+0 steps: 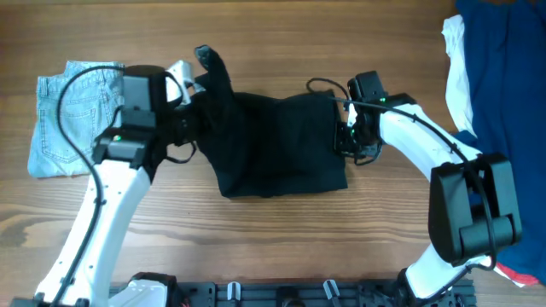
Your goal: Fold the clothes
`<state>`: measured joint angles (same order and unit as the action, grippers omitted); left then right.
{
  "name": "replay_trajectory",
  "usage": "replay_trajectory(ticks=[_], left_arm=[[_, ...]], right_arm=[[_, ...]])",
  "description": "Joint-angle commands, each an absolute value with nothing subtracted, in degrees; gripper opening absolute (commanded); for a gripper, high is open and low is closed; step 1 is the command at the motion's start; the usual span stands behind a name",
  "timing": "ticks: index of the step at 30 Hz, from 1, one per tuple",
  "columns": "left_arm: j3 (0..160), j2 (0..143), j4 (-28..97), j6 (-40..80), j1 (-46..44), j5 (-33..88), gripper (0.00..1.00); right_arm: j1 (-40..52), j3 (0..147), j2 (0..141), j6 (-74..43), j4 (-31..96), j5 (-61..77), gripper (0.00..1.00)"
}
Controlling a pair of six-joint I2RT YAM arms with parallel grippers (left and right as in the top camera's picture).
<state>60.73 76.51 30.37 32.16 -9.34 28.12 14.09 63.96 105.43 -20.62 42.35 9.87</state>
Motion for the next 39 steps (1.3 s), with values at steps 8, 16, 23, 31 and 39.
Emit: replay_trajectory(ticks=[8,16,23,31,39], left_arm=[[62.00,80.84,23.75,35.44,-20.93,25.91,0.04],[62.00,82.67,23.75,36.93,-28.12,22.41,0.05],[62.00,85.60,21.26,38.48,-31.40,22.37,0.05],[62.00,89.43,14.37,42.81,-33.89,22.17,0.04],[62.00,91.96,10.96,42.94,-37.34,21.76,0.05]], right_arm=[[14.28,57.91,106.45,-19.53,38.96,7.92,0.14],[14.28,57.67,106.45,-19.64,38.35,9.67,0.14],[14.28,57.67,106.45,-19.66,37.98,10.39,0.14],[14.28,57.67,106.45,-19.66,37.98,10.55,0.14],[14.28,57.67,106.45,-19.62,37.91,10.52,0.15]])
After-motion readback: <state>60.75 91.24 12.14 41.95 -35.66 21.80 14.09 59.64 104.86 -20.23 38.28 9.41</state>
